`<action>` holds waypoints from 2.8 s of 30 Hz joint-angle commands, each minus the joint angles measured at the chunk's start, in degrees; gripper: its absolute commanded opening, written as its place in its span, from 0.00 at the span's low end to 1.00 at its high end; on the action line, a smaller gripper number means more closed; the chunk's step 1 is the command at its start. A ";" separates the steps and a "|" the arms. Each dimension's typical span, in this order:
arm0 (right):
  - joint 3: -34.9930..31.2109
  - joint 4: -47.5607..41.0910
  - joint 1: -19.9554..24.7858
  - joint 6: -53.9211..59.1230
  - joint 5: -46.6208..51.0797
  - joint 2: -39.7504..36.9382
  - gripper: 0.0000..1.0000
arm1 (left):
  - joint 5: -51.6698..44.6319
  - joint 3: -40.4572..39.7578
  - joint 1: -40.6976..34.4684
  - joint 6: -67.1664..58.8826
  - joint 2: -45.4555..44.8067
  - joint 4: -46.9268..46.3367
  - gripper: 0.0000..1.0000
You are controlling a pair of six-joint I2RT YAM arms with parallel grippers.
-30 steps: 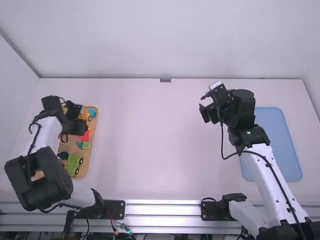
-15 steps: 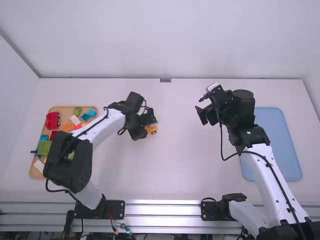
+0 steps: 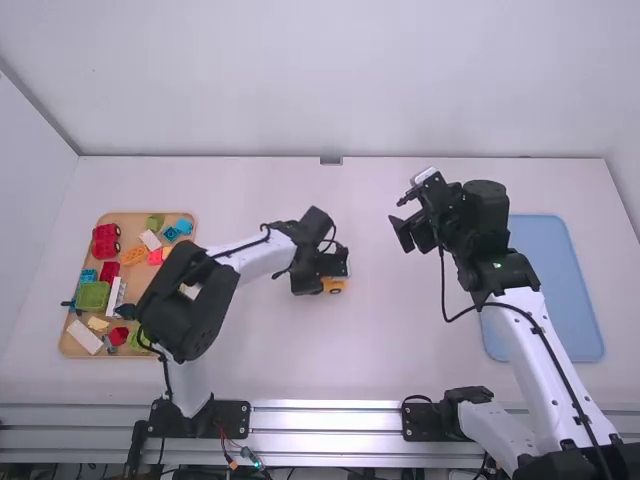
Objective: Assemble lego blocks to make yellow taxi
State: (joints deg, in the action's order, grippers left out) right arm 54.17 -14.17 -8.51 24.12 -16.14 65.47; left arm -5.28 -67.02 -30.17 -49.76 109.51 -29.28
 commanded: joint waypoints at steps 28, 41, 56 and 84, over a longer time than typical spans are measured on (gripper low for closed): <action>2.12 0.24 -0.11 -0.26 -0.59 0.42 0.98 | -0.96 -8.59 16.72 23.21 -10.54 -9.11 0.99; 2.12 0.39 -0.22 -0.28 -0.59 0.44 0.98 | 4.94 -9.84 41.40 75.38 -11.26 -11.17 0.99; 2.12 1.92 -0.31 -4.79 -0.61 0.44 0.99 | 6.95 -18.47 48.41 91.82 -2.60 -24.61 0.99; 2.12 2.82 -3.91 -4.61 -0.48 0.44 0.98 | 9.92 -11.37 48.19 109.07 3.45 -12.59 0.69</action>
State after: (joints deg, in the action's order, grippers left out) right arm 54.17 -11.53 -12.43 19.86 -16.34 65.47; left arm 2.94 -79.40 18.26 56.03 112.38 -41.78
